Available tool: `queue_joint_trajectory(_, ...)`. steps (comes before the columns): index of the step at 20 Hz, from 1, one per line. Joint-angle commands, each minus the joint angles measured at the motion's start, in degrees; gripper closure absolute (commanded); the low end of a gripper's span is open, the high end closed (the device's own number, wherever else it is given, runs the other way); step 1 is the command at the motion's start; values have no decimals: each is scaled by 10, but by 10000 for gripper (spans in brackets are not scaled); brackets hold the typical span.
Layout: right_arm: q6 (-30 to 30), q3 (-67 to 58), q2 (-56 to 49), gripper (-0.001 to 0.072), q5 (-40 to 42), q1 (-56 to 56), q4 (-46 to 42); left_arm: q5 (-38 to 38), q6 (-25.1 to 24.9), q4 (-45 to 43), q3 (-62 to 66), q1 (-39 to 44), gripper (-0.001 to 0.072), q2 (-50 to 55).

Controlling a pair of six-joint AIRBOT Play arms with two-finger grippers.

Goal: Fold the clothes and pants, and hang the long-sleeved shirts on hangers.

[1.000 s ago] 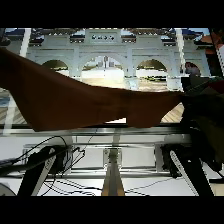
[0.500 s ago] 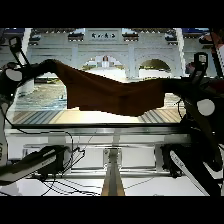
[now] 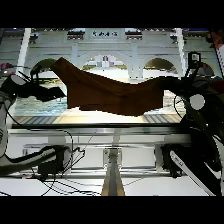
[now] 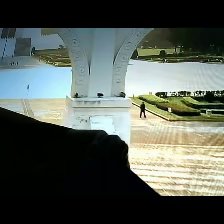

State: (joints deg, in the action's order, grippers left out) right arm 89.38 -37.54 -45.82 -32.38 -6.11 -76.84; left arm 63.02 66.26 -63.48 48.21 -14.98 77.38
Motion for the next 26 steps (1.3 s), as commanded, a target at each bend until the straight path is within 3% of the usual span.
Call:
queue_joint_trajectory(1,0,0,-2,702,-2,0,1,35,-40,75,-50,-8,21,33)
queue_joint_trajectory(3,0,0,-2,701,-2,0,1,2,-66,146,-74,-8,51,37)
queue_joint_trajectory(4,0,0,-2,701,-2,0,1,-5,-73,163,-80,-8,145,40)
queue_joint_trajectory(7,0,0,-2,702,-2,0,1,0,-79,166,-81,-8,256,42)
queue_joint_trajectory(8,0,0,-2,701,-2,0,1,7,-85,166,-80,-8,262,42)
queue_joint_trajectory(9,0,0,-2,701,-2,0,2,12,-89,166,-80,-8,364,42)
queue_joint_trajectory(11,0,-1,1,701,-1,0,5,12,-101,166,-76,-8,697,42)
queue_joint_trajectory(14,-2,-31,15,701,1,0,2,54,-112,166,-15,-8,693,38)
queue_joint_trajectory(18,-6,-139,34,701,1,0,-16,94,-110,187,186,-9,694,-24)
queue_joint_trajectory(20,-39,-207,45,701,0,0,-16,88,-110,194,304,-9,694,-68)
queue_joint_trajectory(23,-110,-305,68,701,0,0,-16,20,-100,194,424,-19,694,-148)
queue_joint_trajectory(26,-150,-382,100,701,-1,0,-16,-95,-62,191,441,-37,694,-256)
